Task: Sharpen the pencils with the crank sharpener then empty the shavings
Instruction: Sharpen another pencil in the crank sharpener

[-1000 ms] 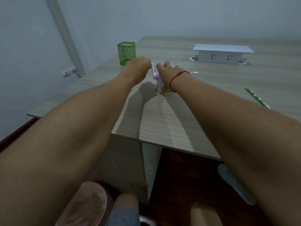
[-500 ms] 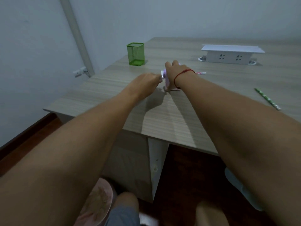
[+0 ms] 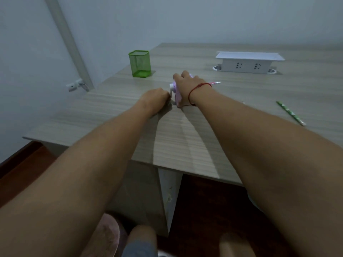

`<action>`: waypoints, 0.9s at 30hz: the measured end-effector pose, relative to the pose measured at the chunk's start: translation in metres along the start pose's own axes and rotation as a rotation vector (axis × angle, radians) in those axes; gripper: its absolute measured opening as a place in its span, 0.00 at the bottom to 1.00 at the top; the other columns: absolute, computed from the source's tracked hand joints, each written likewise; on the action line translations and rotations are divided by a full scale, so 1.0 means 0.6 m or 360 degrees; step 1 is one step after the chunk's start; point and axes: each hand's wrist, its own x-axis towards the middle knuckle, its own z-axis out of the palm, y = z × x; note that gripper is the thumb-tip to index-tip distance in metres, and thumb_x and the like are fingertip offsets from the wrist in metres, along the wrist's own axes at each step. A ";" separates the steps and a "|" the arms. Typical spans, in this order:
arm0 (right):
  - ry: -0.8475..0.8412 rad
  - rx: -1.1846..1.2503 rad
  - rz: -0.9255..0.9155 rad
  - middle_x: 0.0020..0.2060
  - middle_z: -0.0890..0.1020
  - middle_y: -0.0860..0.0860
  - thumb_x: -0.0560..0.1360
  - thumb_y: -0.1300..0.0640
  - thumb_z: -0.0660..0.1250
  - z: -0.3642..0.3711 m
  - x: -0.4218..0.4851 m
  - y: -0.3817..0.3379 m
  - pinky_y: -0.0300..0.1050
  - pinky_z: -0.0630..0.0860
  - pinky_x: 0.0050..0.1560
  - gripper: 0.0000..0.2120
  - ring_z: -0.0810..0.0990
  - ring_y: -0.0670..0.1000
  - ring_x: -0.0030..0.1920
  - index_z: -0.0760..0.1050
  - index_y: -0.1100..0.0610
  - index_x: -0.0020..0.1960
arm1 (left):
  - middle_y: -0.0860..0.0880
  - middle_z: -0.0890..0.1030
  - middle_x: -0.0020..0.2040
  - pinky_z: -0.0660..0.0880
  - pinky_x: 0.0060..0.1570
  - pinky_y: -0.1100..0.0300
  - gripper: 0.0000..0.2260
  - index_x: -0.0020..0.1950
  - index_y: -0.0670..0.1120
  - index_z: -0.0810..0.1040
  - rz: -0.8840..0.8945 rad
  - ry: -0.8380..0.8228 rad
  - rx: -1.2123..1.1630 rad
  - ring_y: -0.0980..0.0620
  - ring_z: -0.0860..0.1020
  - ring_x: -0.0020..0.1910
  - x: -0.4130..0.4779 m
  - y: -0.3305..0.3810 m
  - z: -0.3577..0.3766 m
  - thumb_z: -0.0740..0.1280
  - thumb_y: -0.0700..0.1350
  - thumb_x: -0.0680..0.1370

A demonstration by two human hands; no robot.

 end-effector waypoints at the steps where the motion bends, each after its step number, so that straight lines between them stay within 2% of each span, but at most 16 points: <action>1: 0.0026 0.0019 -0.0007 0.67 0.67 0.56 0.65 0.50 0.76 0.001 -0.002 0.001 0.58 0.72 0.62 0.37 0.71 0.63 0.65 0.62 0.53 0.68 | 0.38 0.81 0.52 0.74 0.48 0.51 0.10 0.52 0.40 0.80 -0.0005 0.0026 -0.0011 0.39 0.80 0.51 -0.003 0.000 0.004 0.62 0.43 0.78; 3: 0.0026 0.0110 -0.0027 0.70 0.62 0.56 0.64 0.52 0.76 0.003 -0.006 0.008 0.58 0.72 0.63 0.42 0.71 0.65 0.66 0.58 0.52 0.72 | 0.38 0.81 0.51 0.74 0.48 0.51 0.08 0.49 0.40 0.81 -0.0036 0.0032 -0.0089 0.38 0.80 0.51 -0.006 0.001 0.007 0.64 0.42 0.76; 5: -0.0034 0.0244 -0.0016 0.75 0.53 0.58 0.65 0.59 0.76 -0.002 -0.008 0.021 0.58 0.70 0.65 0.51 0.70 0.67 0.67 0.48 0.52 0.77 | 0.38 0.81 0.51 0.74 0.48 0.52 0.07 0.48 0.41 0.81 -0.0089 0.0014 -0.0176 0.38 0.79 0.51 -0.005 0.000 0.003 0.65 0.41 0.74; 6: -0.0038 0.0309 0.0005 0.76 0.52 0.59 0.67 0.63 0.75 -0.007 -0.011 0.028 0.58 0.70 0.66 0.51 0.70 0.67 0.67 0.45 0.53 0.78 | 0.38 0.80 0.52 0.74 0.49 0.52 0.08 0.49 0.41 0.81 -0.0116 0.0000 -0.0209 0.38 0.79 0.51 -0.006 0.000 0.002 0.65 0.42 0.75; 8: 0.0043 0.0337 0.0087 0.73 0.60 0.62 0.73 0.66 0.67 -0.016 -0.021 0.041 0.57 0.69 0.65 0.38 0.70 0.66 0.67 0.50 0.59 0.77 | 0.37 0.80 0.53 0.74 0.50 0.51 0.09 0.51 0.41 0.80 -0.0153 -0.0006 -0.0248 0.38 0.78 0.53 -0.009 0.000 0.004 0.63 0.43 0.76; 10: 0.0106 0.0201 0.0173 0.68 0.70 0.63 0.80 0.64 0.56 -0.021 -0.035 0.051 0.55 0.69 0.64 0.21 0.72 0.64 0.66 0.61 0.62 0.73 | 0.37 0.79 0.56 0.74 0.51 0.50 0.10 0.54 0.41 0.78 -0.0187 0.0022 -0.0306 0.38 0.77 0.55 -0.013 0.000 0.006 0.61 0.44 0.78; 12: 0.0159 0.0063 0.0189 0.65 0.74 0.62 0.82 0.64 0.51 -0.023 -0.047 0.056 0.53 0.71 0.63 0.18 0.74 0.62 0.65 0.68 0.62 0.69 | 0.36 0.76 0.61 0.72 0.56 0.49 0.13 0.62 0.40 0.73 -0.0242 0.0132 -0.0503 0.38 0.75 0.60 -0.018 0.001 0.000 0.58 0.43 0.80; 14: 0.0196 0.0032 0.0162 0.65 0.75 0.61 0.82 0.64 0.52 -0.028 -0.053 0.057 0.52 0.71 0.63 0.17 0.75 0.61 0.65 0.71 0.62 0.67 | 0.34 0.72 0.67 0.68 0.63 0.51 0.18 0.71 0.38 0.66 -0.0312 0.0292 -0.0696 0.38 0.71 0.66 -0.020 0.005 -0.017 0.55 0.43 0.82; 16: 0.0168 0.0092 0.0127 0.66 0.74 0.61 0.83 0.61 0.52 -0.033 -0.053 0.055 0.52 0.70 0.63 0.18 0.74 0.60 0.66 0.72 0.61 0.68 | 0.36 0.69 0.71 0.64 0.68 0.54 0.20 0.73 0.38 0.64 -0.0333 0.0396 -0.0840 0.40 0.68 0.70 -0.019 0.018 -0.038 0.53 0.44 0.83; 18: 0.0124 0.0165 0.0084 0.66 0.74 0.61 0.83 0.60 0.53 -0.038 -0.058 0.051 0.51 0.69 0.64 0.17 0.74 0.60 0.66 0.73 0.60 0.68 | 0.37 0.74 0.66 0.66 0.63 0.55 0.18 0.66 0.38 0.72 -0.0250 0.0444 -0.0939 0.41 0.72 0.66 -0.016 0.039 -0.056 0.53 0.46 0.83; 19: 0.0119 0.0186 0.0049 0.65 0.74 0.62 0.82 0.60 0.55 -0.041 -0.063 0.047 0.50 0.69 0.64 0.16 0.74 0.60 0.65 0.74 0.60 0.67 | 0.36 0.78 0.60 0.68 0.57 0.55 0.18 0.59 0.37 0.76 -0.0187 0.0455 -0.0958 0.41 0.75 0.60 -0.014 0.050 -0.062 0.53 0.46 0.82; 21: 0.0133 0.0204 -0.0029 0.64 0.75 0.62 0.82 0.60 0.56 -0.041 -0.075 0.042 0.49 0.69 0.62 0.15 0.75 0.60 0.64 0.75 0.60 0.65 | 0.35 0.80 0.49 0.68 0.47 0.53 0.18 0.47 0.37 0.77 -0.0122 0.0456 -0.0936 0.39 0.77 0.50 -0.016 0.066 -0.065 0.52 0.47 0.80; 24: 0.0153 0.0241 -0.0056 0.62 0.75 0.62 0.81 0.61 0.57 -0.040 -0.096 0.043 0.48 0.68 0.61 0.14 0.74 0.60 0.63 0.76 0.61 0.63 | 0.36 0.81 0.47 0.69 0.45 0.52 0.17 0.45 0.38 0.78 -0.0153 0.0502 -0.0904 0.39 0.78 0.48 -0.025 0.072 -0.062 0.54 0.45 0.82; 27: 0.0110 0.0229 -0.0011 0.64 0.75 0.62 0.82 0.63 0.54 -0.036 -0.112 0.044 0.48 0.68 0.61 0.15 0.74 0.60 0.64 0.73 0.63 0.64 | 0.36 0.81 0.49 0.69 0.49 0.50 0.15 0.45 0.37 0.78 -0.0158 0.0528 -0.0842 0.38 0.76 0.50 -0.036 0.084 -0.059 0.54 0.43 0.82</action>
